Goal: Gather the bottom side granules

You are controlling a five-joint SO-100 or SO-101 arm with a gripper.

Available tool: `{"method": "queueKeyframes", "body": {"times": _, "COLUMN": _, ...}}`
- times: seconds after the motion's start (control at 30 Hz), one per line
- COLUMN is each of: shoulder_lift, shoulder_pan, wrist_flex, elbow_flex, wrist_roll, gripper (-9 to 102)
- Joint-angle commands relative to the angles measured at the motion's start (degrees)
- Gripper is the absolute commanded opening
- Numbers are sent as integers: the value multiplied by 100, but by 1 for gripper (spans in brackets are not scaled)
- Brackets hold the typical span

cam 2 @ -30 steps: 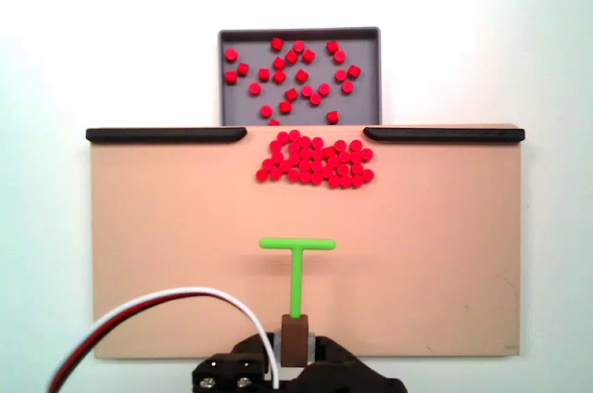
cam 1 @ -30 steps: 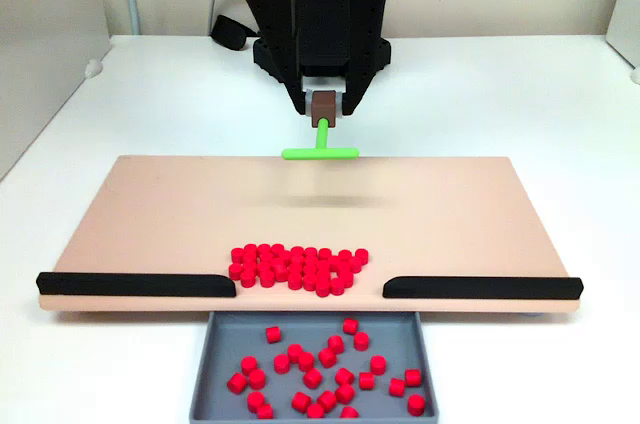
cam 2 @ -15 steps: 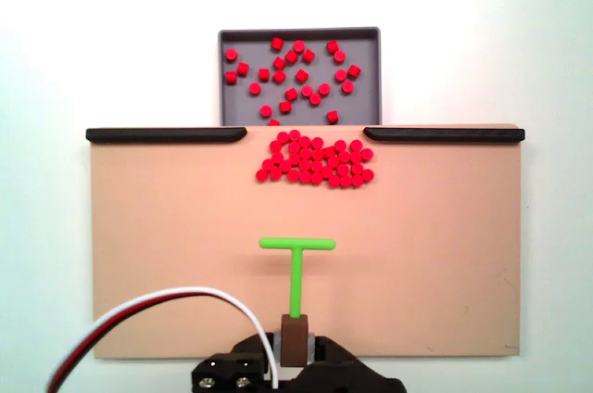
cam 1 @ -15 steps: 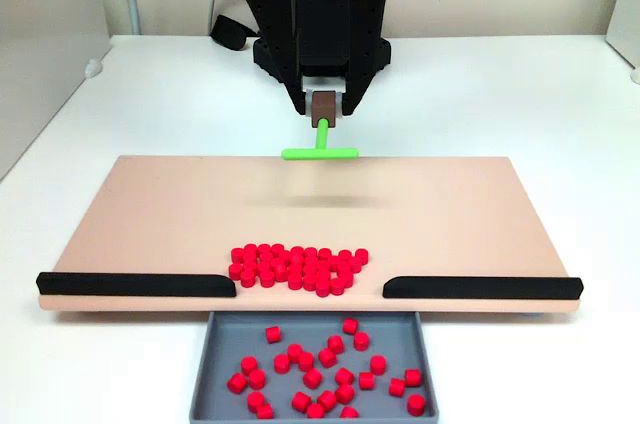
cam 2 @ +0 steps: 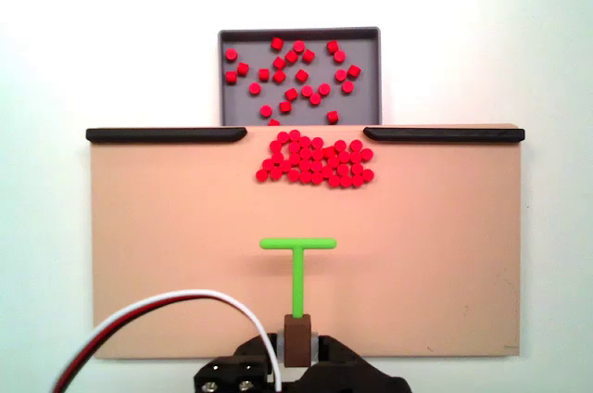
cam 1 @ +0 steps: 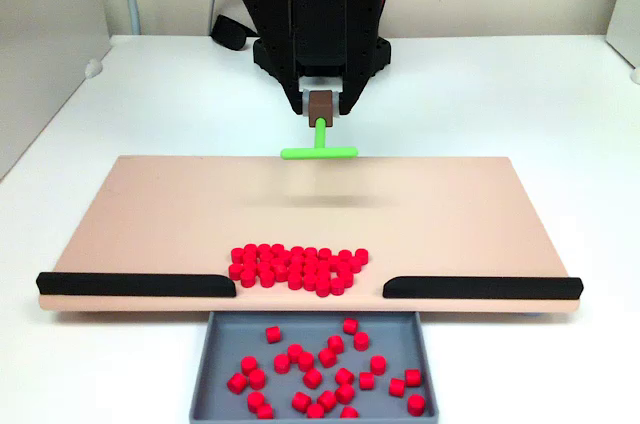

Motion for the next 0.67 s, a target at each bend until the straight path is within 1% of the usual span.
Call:
{"method": "queueKeyframes", "body": {"times": 0.0, "shoulder_lift": 255, "shoulder_pan": -9, "wrist_flex": 18, "elbow_flex": -44, "wrist_roll": 44, "gripper": 0}}
{"method": "queueKeyframes", "body": {"times": 0.63, "shoulder_lift": 167, "shoulder_pan": -88, "wrist_flex": 18, "elbow_flex": -44, "wrist_roll": -18, "gripper": 1}}
